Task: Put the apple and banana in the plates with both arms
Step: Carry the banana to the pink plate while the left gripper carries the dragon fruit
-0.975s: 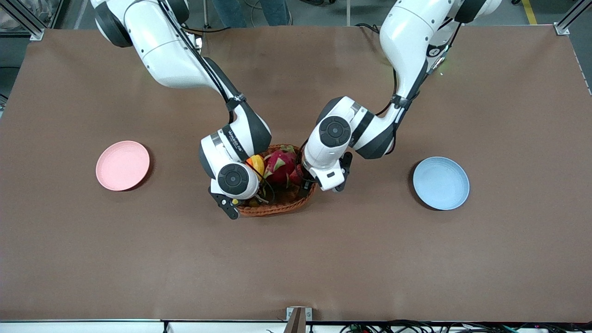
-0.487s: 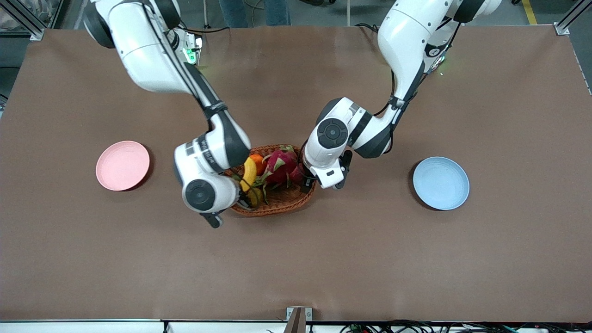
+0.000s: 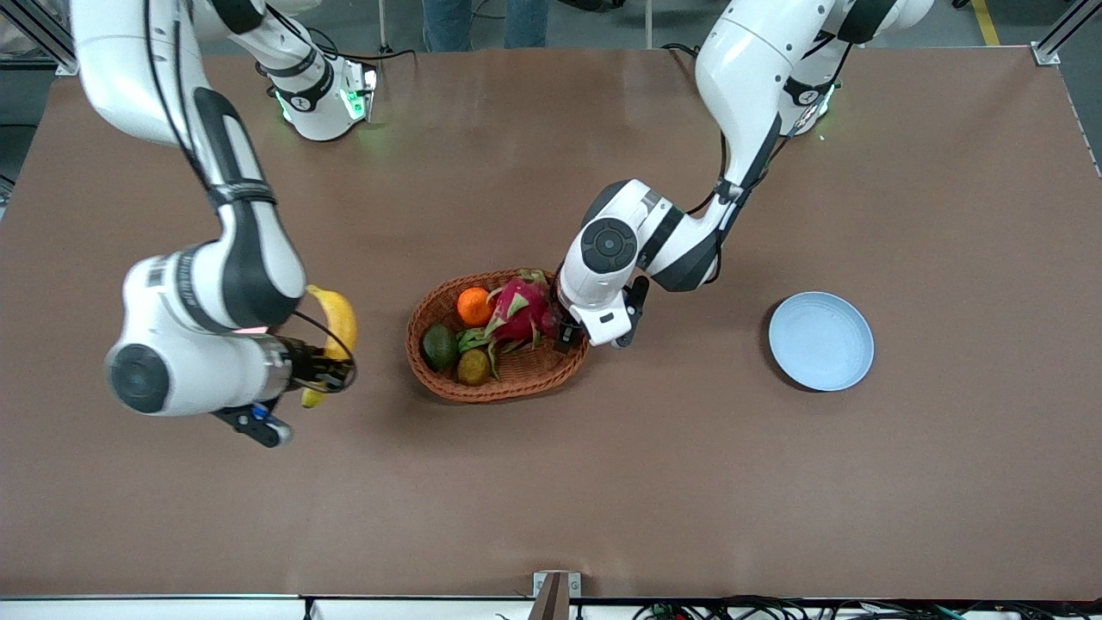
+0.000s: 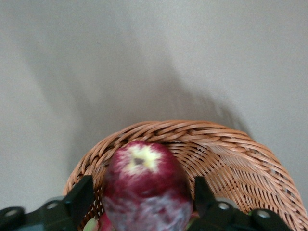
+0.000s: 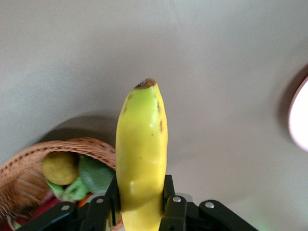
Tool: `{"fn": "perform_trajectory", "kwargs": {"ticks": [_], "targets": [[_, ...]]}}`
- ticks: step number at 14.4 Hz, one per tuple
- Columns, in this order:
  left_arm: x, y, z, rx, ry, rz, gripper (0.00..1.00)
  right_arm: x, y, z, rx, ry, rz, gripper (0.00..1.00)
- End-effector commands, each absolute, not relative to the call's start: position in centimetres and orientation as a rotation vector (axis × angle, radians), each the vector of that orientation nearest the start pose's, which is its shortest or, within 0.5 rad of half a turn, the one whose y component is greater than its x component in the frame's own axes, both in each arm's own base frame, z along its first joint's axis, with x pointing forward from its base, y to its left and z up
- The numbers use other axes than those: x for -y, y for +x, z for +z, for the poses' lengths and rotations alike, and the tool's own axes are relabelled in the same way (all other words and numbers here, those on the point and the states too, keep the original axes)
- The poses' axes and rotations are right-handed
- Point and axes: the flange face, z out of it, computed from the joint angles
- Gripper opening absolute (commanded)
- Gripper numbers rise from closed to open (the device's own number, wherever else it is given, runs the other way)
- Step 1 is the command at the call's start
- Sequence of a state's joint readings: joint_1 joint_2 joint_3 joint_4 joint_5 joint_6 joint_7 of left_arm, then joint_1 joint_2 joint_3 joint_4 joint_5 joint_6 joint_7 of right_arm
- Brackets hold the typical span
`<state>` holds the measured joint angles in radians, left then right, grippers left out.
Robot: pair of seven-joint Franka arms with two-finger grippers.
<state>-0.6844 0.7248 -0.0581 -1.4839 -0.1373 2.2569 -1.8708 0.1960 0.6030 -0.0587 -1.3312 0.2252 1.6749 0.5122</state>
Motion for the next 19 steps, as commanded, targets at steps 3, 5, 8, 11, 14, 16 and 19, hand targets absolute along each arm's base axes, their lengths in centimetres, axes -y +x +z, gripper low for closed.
{"fn": "perform_trajectory", "kwargs": {"ticks": [3,5,8,11,14,16,19], "targets": [[48.5,53.6,26.3,1.916,-2.61,0.211,0.2,-0.9,60.8,34.0,-0.277,-3.012,0.301,0.01],[48.0,53.9,28.1,1.921,-2.605,0.211,0.17,3.6,58.3,31.8,-0.209,-3.009,0.253,0.01],[46.2,54.3,32.5,1.895,-2.576,0.204,0.18,5.5,54.5,29.0,-0.228,-3.02,0.206,0.0],[41.4,56.9,36.2,1.87,-2.573,0.147,0.18,7.5,52.0,26.0,-0.276,-3.033,0.165,0.0],[34.0,59.2,38.8,1.679,-2.632,0.163,0.18,9.9,50.6,24.4,-0.296,-3.037,0.137,0.0],[28.5,60.1,39.3,1.559,-2.679,0.182,0.18,10.1,50.3,23.2,-0.307,-3.039,0.143,0.0],[19.7,60.4,38.3,1.452,-2.719,0.216,0.18,10.7,50.2,21.7,-0.327,-3.04,0.155,0.01]]}}
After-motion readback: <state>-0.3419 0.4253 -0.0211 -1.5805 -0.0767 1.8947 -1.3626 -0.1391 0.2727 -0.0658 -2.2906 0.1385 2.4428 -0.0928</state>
